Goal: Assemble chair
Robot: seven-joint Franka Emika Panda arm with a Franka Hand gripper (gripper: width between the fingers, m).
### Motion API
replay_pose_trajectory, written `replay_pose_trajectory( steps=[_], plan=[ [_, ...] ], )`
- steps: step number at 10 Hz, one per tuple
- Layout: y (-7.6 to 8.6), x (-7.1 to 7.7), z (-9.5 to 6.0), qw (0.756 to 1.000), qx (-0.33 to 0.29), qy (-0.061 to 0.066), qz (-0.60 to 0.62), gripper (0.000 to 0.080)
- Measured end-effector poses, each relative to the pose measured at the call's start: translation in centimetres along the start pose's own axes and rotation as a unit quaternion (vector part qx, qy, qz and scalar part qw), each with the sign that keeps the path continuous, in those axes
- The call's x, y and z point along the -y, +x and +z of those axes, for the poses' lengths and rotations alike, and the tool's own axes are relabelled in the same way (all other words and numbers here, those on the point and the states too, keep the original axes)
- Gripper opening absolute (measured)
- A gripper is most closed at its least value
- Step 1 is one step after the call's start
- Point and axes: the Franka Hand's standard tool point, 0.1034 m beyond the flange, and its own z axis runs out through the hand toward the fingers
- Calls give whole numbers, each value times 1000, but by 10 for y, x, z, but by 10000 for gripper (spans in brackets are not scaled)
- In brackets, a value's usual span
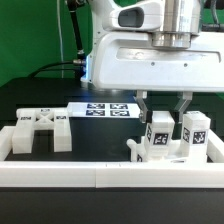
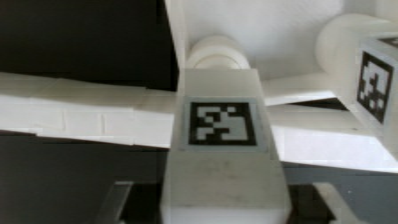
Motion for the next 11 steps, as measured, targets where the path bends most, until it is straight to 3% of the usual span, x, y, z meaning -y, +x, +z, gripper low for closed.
replay_pose_trajectory(
  steps=[11],
  plan=[
    [1, -2, 0, 1000, -11, -2, 8, 295]
  ],
)
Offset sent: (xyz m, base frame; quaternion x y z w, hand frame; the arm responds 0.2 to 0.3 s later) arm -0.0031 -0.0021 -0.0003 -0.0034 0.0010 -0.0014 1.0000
